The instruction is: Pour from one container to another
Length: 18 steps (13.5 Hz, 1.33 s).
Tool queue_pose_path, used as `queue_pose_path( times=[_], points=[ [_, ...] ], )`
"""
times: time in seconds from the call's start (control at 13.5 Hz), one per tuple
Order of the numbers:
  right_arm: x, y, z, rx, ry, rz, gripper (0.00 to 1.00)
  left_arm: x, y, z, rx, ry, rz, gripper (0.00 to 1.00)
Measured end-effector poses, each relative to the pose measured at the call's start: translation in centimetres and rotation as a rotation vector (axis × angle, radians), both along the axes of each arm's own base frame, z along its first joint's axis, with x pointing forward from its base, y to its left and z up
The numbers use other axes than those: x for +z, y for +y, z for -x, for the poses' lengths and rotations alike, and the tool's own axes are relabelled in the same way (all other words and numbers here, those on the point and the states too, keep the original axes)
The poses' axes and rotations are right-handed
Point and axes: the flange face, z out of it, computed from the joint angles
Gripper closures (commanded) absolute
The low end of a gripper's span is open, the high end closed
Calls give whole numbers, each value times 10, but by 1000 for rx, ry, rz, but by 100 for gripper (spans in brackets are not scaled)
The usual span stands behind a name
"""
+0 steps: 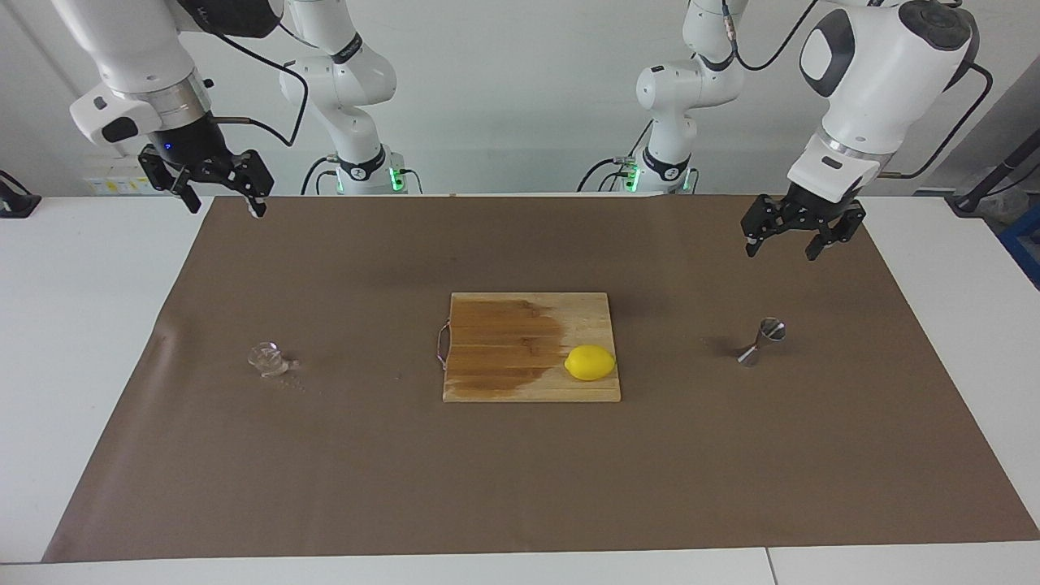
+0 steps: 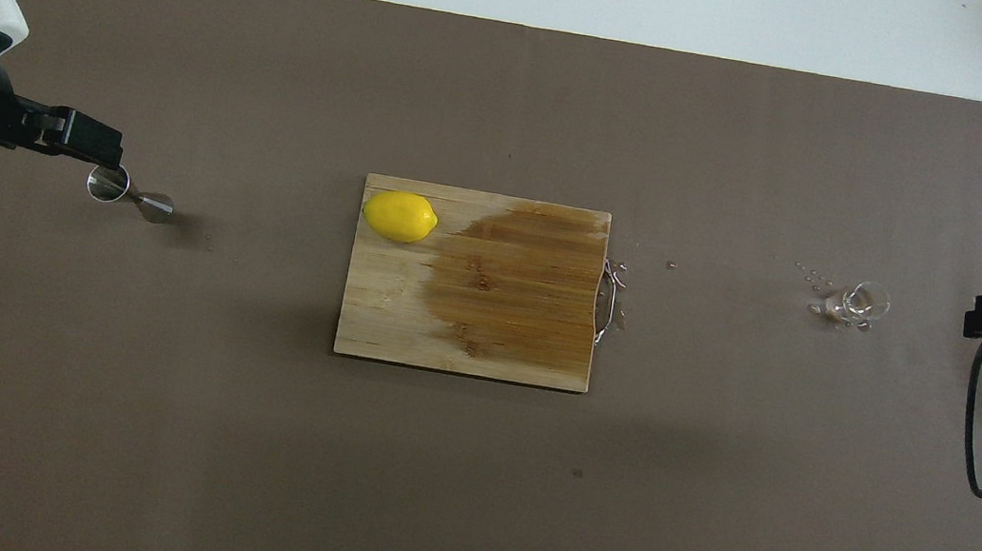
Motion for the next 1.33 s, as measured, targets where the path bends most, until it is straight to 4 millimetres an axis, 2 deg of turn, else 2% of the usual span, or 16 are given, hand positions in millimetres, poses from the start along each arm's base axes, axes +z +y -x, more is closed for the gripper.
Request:
queue_pose_path(
  times=[0.74,1.18,1.33],
  points=[
    [0,0,0,0,0,0,0,-2,0,2,10,18,16,0],
    [0,0,0,0,0,0,0,-15,31,14,289,199,171,0],
    [0,0,0,0,0,0,0,-18,54,16,417,260,259,0]
  ],
)
